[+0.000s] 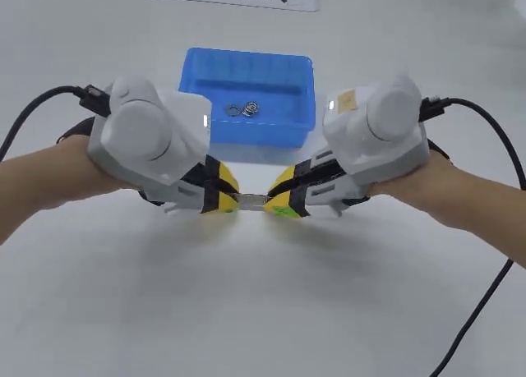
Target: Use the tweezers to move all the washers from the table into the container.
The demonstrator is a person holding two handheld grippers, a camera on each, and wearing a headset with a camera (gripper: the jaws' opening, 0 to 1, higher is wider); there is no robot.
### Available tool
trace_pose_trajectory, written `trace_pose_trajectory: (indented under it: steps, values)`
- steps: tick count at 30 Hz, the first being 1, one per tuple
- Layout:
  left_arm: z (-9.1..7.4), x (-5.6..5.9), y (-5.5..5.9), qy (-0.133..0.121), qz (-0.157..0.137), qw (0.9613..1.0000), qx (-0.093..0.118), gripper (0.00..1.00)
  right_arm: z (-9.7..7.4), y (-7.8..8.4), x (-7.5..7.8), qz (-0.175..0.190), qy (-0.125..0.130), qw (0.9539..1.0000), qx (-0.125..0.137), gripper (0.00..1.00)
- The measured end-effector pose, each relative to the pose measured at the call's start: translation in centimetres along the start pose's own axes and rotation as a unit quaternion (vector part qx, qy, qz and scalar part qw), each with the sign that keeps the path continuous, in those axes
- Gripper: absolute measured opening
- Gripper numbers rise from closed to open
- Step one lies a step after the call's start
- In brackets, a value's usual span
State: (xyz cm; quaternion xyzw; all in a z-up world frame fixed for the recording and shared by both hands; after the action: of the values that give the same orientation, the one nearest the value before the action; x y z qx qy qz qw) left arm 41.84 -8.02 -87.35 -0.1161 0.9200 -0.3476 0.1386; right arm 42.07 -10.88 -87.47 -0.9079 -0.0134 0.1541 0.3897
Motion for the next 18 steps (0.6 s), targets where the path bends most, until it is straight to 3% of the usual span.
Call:
trace_pose_trajectory:
  steps: [3, 6, 8, 10, 14, 18]
  values:
    - [-0.29, -0.27, -0.24, -0.002, -0.037, 0.9993, 0.004, 0.11, -0.12, 0.28, 0.07, -0.033, 0.011, 0.9992, -0.018, 0.10]
    - [-0.39, -0.70, -0.17, -0.008, -0.055, 0.9984, 0.003, 0.11, -0.38, -0.24, 0.21, -0.063, 0.019, 0.9978, -0.011, 0.08]
    - [-0.33, -0.66, 0.01, -0.006, -0.052, 0.9986, 0.001, 0.11, -0.08, 0.17, 0.07, -0.075, 0.014, 0.9967, -0.028, 0.08]
    - [-0.16, -0.36, 0.51, -0.003, -0.044, 0.9990, -0.012, 0.11, 0.10, 0.20, -0.05, -0.080, 0.011, 0.9963, -0.028, 0.08]
    - [-0.25, -0.41, 0.36, -0.006, -0.048, 0.9988, -0.008, 0.11, 0.06, 0.16, 0.19, -0.110, 0.026, 0.9929, -0.038, 0.08]
    - [-0.25, -0.44, 0.30, -0.006, -0.052, 0.9986, -0.007, 0.11, 0.20, 0.20, -0.09, -0.086, 0.018, 0.9958, -0.026, 0.08]
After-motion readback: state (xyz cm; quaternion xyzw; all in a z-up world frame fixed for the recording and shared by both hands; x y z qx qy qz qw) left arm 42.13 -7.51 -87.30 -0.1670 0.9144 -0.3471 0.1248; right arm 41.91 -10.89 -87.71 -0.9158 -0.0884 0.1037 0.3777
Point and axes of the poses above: the centre of the closed fingertips' face, and the gripper's own axes: z roughly forward along the fingers, x roughly to its right, y roughly out of its underside, the point moved 1 cm from there along -z, roughly backward along the fingers, and after that the axes turned 13 degrees about -y, right-handed, at the moved point
